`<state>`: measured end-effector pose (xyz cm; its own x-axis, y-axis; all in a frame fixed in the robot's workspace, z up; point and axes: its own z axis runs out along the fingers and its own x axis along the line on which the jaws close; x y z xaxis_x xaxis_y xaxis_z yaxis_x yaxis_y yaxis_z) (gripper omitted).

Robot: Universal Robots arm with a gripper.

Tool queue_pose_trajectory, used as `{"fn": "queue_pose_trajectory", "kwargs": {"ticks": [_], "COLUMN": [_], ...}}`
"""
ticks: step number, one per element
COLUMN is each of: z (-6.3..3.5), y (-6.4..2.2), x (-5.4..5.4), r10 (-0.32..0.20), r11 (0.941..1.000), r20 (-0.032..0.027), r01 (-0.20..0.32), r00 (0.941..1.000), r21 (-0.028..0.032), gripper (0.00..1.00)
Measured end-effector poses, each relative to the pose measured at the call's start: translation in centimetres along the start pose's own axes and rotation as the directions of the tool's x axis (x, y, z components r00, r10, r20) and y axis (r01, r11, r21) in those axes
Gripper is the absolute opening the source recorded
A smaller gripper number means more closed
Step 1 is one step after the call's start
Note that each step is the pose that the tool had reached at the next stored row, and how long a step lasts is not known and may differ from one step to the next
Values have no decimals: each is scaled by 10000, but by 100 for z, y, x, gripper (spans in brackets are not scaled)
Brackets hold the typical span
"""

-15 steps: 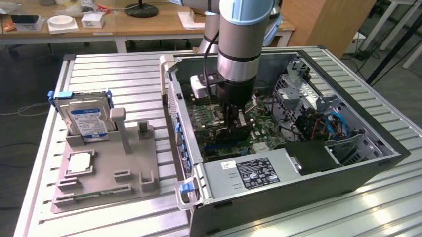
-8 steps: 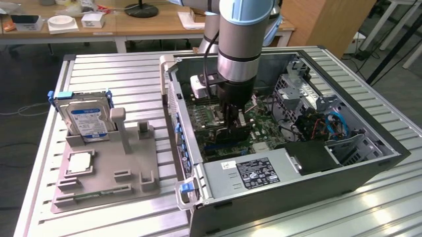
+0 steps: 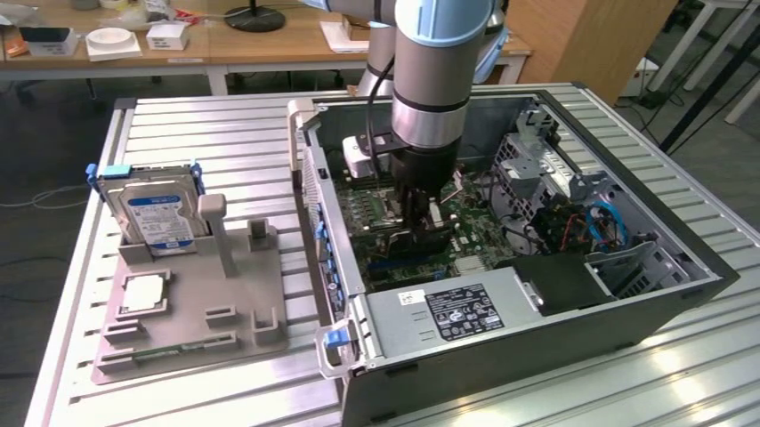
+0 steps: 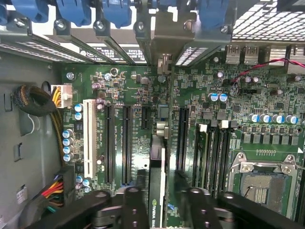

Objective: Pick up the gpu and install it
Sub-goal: 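Insert the gpu into the slot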

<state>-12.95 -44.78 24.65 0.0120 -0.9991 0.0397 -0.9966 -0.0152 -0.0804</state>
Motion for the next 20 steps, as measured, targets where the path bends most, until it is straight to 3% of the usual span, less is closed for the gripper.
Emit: {"fn": "queue_pose_trajectory", "kwargs": {"ticks": [4,5,7,10,14,20], "z": [-2,-1,-2,-9,-113,-365], "y": [0,0,0,0,-8,-28], "x": [1,1,1,0,3,14], "r10": [-1,0,0,7,27,40], "r11": [10000,10000,10000,10000,10000,10000], "r20": [-3,-3,-2,-15,-13,-23], "r01": [1,0,0,-7,-27,-40], "r00": [10000,10000,10000,10000,10000,10000], "r21": [-2,-2,-2,-6,-11,-64], "gripper": [51,51,63,63,63,63]}}
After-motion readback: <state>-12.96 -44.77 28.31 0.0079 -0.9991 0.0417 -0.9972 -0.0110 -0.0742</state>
